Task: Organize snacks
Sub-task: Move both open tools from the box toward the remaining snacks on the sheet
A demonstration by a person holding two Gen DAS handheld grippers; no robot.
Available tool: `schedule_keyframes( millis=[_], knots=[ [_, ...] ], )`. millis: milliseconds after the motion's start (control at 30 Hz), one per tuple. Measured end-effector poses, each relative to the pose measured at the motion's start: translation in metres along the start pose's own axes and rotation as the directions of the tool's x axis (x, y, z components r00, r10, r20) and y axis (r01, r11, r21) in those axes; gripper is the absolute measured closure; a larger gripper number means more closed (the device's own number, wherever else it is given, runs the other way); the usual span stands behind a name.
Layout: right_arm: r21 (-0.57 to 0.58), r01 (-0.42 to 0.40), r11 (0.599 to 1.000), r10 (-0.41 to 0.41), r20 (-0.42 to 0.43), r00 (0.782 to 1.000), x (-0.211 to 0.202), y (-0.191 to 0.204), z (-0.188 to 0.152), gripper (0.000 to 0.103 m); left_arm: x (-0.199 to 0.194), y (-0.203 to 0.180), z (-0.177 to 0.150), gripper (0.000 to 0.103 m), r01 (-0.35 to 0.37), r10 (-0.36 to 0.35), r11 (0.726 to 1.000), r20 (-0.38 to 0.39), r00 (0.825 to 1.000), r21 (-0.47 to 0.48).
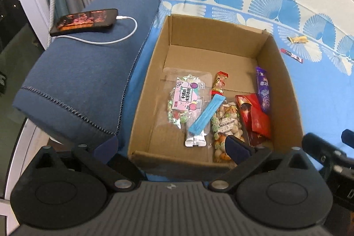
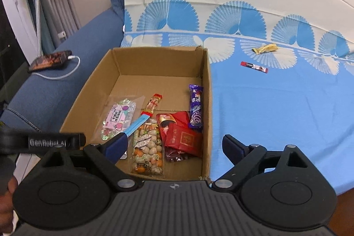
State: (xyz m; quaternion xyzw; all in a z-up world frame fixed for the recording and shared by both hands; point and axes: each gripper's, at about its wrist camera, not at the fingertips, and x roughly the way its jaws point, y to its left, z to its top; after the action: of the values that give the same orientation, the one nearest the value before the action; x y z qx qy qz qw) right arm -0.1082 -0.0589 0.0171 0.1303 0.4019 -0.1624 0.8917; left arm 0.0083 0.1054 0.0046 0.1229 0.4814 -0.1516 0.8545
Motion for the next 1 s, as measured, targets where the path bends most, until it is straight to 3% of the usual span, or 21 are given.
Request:
schedule_keyframes(
  millis=[367, 1000],
  knots=[
    [-0.058, -0.036, 0.998, 0.041, 0.071, 0.997, -0.041, 0.009, -0.011, 0.009, -0.037, -0.002, -0.011, 0.000, -0.001, 0.001, 1.000, 0.087, 0.996, 0.001],
    [-0.047, -0.049, 0.998, 0.053, 0.110, 0.992, -0.061, 0.006, -0.017, 0.009, -0.051, -0.008, -0.019, 0.000, 0.000, -0.003, 1.000, 0.114, 0.994, 0.031]
  ],
)
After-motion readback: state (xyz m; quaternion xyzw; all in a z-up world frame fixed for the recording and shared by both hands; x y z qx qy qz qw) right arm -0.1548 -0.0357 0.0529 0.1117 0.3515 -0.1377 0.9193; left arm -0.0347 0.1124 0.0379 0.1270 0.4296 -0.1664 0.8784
